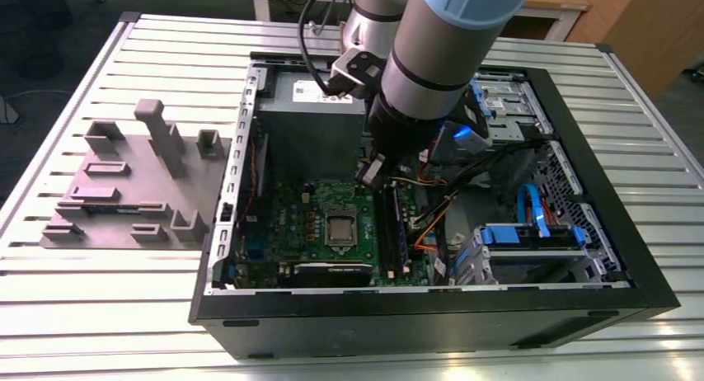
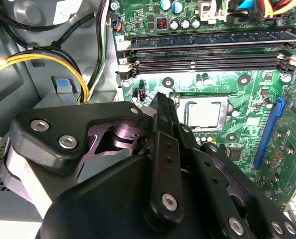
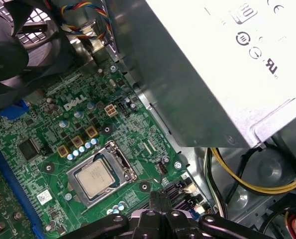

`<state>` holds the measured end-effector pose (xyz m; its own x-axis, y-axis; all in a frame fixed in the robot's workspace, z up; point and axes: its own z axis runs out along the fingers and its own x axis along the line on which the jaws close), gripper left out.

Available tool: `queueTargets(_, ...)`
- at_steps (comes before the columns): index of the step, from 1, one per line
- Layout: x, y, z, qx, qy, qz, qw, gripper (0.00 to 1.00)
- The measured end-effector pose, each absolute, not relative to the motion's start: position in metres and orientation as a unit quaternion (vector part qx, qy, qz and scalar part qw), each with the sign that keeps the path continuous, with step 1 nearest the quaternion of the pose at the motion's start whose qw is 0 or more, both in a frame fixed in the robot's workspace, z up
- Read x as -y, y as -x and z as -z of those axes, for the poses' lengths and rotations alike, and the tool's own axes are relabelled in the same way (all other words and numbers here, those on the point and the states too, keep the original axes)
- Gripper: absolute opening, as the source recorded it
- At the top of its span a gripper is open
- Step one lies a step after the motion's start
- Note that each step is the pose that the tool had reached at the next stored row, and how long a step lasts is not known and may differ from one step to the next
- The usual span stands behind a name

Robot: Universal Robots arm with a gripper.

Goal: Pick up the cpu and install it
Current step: 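Install the first cpu locking lever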

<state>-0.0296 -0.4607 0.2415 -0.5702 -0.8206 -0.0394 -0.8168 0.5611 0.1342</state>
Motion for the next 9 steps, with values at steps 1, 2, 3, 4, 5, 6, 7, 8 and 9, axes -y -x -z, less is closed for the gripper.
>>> queueTargets(1,0.4602,0.0295,-0.2415,0.883,-0.463,0.069,0.014,0.10)
queueTargets(2,0.4597,0.0295,-0.2414,0.883,-0.463,0.069,0.014,0.10)
queueTargets(3,0.4590,0.0295,-0.2413,0.883,-0.463,0.069,0.014,0.10)
queueTargets(4,0.4581,0.0295,-0.2413,0.883,-0.463,0.069,0.014,0.10)
queueTargets(5,0.4573,0.0294,-0.2412,0.883,-0.463,0.069,0.014,0.10)
queueTargets(6,0.4564,0.0294,-0.2412,0.883,-0.463,0.069,0.014,0.10)
queueTargets(7,0.4556,0.0294,-0.2412,0.883,-0.463,0.069,0.014,0.10)
queueTargets(8,0.4552,0.0293,-0.2411,0.883,-0.463,0.069,0.014,0.10)
queueTargets(9,0.4553,0.0293,-0.2411,0.883,-0.464,0.069,0.014,0.10)
